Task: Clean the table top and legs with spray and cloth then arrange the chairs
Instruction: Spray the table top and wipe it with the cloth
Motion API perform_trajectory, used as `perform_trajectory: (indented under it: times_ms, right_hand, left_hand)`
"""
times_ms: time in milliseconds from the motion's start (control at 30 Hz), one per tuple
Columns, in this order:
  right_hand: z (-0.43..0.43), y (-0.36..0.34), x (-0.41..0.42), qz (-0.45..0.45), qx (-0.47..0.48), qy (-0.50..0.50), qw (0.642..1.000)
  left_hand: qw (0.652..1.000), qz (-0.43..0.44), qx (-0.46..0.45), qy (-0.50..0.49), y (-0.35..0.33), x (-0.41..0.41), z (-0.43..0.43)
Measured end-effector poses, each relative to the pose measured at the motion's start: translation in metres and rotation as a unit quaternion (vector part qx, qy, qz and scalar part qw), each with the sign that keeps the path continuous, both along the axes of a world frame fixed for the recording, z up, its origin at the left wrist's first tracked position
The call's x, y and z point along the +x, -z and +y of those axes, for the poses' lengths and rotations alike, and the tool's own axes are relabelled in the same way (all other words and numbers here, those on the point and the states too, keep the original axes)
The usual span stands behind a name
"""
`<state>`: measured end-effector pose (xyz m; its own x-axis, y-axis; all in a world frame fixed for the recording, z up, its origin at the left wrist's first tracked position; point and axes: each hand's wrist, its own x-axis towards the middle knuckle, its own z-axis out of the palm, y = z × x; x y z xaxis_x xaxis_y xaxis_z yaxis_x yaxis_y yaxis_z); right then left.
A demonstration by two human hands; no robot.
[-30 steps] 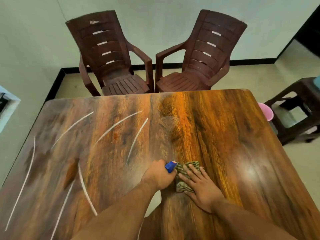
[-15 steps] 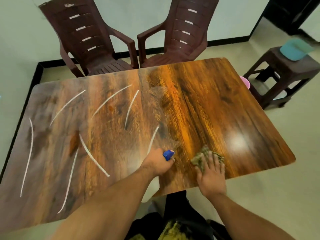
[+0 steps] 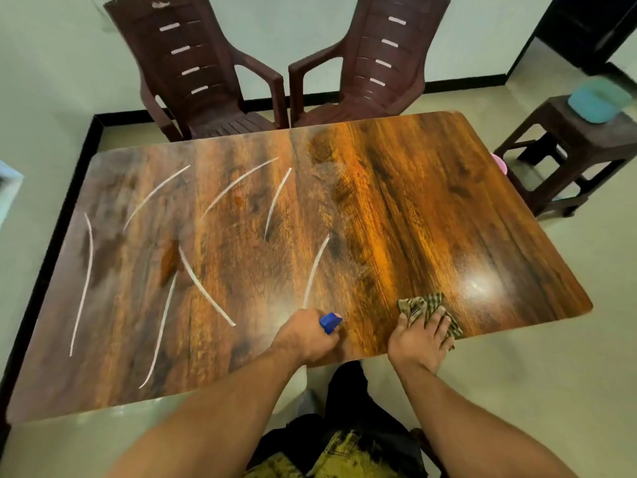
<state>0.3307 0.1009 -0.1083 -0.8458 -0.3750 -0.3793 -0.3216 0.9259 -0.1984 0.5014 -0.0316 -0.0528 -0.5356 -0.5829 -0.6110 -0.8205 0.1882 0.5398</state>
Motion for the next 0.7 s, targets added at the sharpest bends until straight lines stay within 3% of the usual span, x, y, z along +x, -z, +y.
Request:
perform_trajectory:
  times_ms: [67,133,167,233,300,367,400,433,500,533,567,600,633,700]
  right_hand:
    - [-0.027,0.0,0.014,-0.016,0.012,0.004,1.0]
    - [-0.044,0.006,0.043,0.006,-0.009,-0.191,0.982]
    - [-0.048,0.008,0.059,0.004,-0.03,-0.323,0.946]
    - [-0.039,0.011,0.084,-0.017,-0.031,-0.544,0.838]
    - [-0.029,0.01,0.068,-0.041,-0.044,-0.654,0.754]
    - [-0.021,0.008,0.028,-0.029,-0.048,-0.7,0.712]
    - [-0.019,0.009,0.008,-0.016,-0.036,-0.677,0.735]
    - [-0.019,0.012,-0.008,0.015,-0.024,-0.607,0.795]
    - [-0.03,0.009,-0.009,0.057,0.007,-0.35,0.935]
    - [-0.042,0.009,0.007,0.052,0.02,-0.26,0.964]
    - [-0.05,0.009,0.029,0.05,0.03,-0.253,0.966]
    - [-0.053,0.013,0.048,0.049,0.013,-0.32,0.946]
    - [-0.052,0.015,0.063,0.036,-0.017,-0.438,0.898]
    - [-0.045,0.014,0.069,-0.017,-0.038,-0.679,0.733]
  left_hand:
    - [1.0,0.007,-0.007,-0.025,-0.002,0.011,-0.007]
    - [0.998,0.007,-0.021,-0.05,-0.001,0.02,-0.013]
    - [0.997,0.007,-0.034,-0.066,-0.002,0.024,-0.016]
    - [0.995,0.013,-0.05,-0.089,-0.005,0.031,-0.019]
    - [0.993,0.017,-0.061,-0.1,-0.007,0.038,-0.025]
    - [0.992,0.022,-0.064,-0.111,-0.008,0.045,-0.029]
    - [0.991,0.022,-0.059,-0.12,-0.007,0.048,-0.031]
    - [0.99,0.026,-0.054,-0.128,-0.007,0.05,-0.033]
    - [0.987,0.039,-0.047,-0.151,-0.008,0.05,-0.035]
    - [0.985,0.045,-0.046,-0.162,-0.01,0.048,-0.037]
    - [0.983,0.052,-0.047,-0.17,-0.012,0.046,-0.039]
    - [0.981,0.055,-0.049,-0.178,-0.015,0.043,-0.042]
    - [0.98,0.058,-0.055,-0.183,-0.018,0.039,-0.047]
    - [0.979,0.065,-0.068,-0.18,-0.024,0.032,-0.056]
